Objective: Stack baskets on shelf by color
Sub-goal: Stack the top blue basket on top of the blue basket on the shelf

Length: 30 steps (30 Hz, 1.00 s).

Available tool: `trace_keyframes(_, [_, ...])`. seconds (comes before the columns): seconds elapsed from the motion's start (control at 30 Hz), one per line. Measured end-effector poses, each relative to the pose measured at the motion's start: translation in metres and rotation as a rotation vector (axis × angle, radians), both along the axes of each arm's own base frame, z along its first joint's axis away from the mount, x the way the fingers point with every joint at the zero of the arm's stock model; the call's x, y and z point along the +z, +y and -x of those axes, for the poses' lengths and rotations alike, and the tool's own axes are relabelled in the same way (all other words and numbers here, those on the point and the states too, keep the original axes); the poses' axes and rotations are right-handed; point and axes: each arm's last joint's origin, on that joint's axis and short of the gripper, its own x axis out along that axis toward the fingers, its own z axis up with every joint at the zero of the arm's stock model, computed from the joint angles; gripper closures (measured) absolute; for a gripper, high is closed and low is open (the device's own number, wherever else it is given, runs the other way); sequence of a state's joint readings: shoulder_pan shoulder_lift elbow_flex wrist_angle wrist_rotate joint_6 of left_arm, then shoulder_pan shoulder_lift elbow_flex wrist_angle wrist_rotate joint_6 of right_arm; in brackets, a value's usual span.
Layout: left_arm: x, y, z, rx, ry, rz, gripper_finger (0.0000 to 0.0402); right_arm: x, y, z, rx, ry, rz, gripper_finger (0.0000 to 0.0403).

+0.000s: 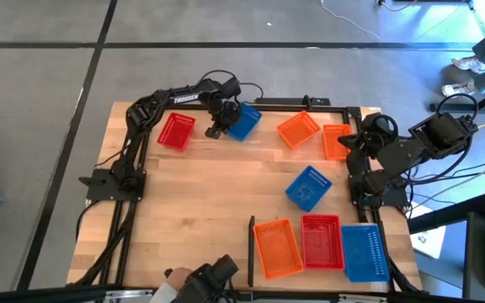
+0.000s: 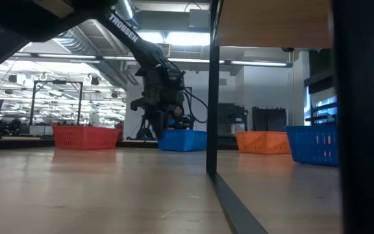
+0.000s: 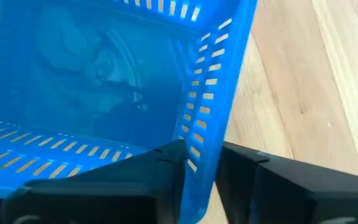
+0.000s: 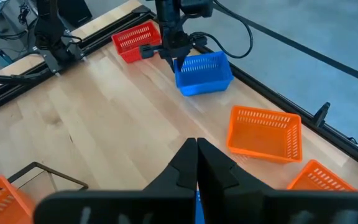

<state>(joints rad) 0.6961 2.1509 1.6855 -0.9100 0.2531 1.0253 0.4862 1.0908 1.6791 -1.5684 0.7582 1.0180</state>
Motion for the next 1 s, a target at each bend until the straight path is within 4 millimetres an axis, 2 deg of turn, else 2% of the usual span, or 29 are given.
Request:
trace_keyframes(0.13, [0.001,-0.002,-0.001,-0.002,0.002,0.003,0.0392,0.0,0.0,0.0,0.0,0.0,0.0,0.0402])
trace_keyframes(0.27, [0.005,-0.007,0.0,0.012,0.021,0.023,0.0398,0.0,0.0,0.0,0.002,0.001,0.002,0.0402])
trace_keyframes(0.4, [0.021,-0.013,0.005,0.017,0.044,-0.007,0.0401,0.0,0.0,0.0,0.009,0.006,-0.005,0.0402])
trace_keyframes(0.6, [0.065,-0.027,0.013,0.087,0.059,-0.163,0.0401,-0.001,0.002,-0.001,0.026,0.019,-0.036,0.0402])
trace_keyframes(0.77, [0.107,-0.055,0.011,0.113,0.012,-0.343,0.0401,-0.001,0.003,-0.005,0.001,0.01,0.003,0.0398])
trace_keyframes(0.87, [0.125,-0.072,0.006,0.132,-0.002,-0.494,0.0401,-0.002,0.001,-0.01,-0.046,0.006,0.08,0.0378])
trace_keyframes(1.0, [0.14,-0.094,-0.006,0.173,-0.02,-0.683,0.0401,-0.003,-0.005,-0.02,-0.135,0.018,0.18,0.0335])
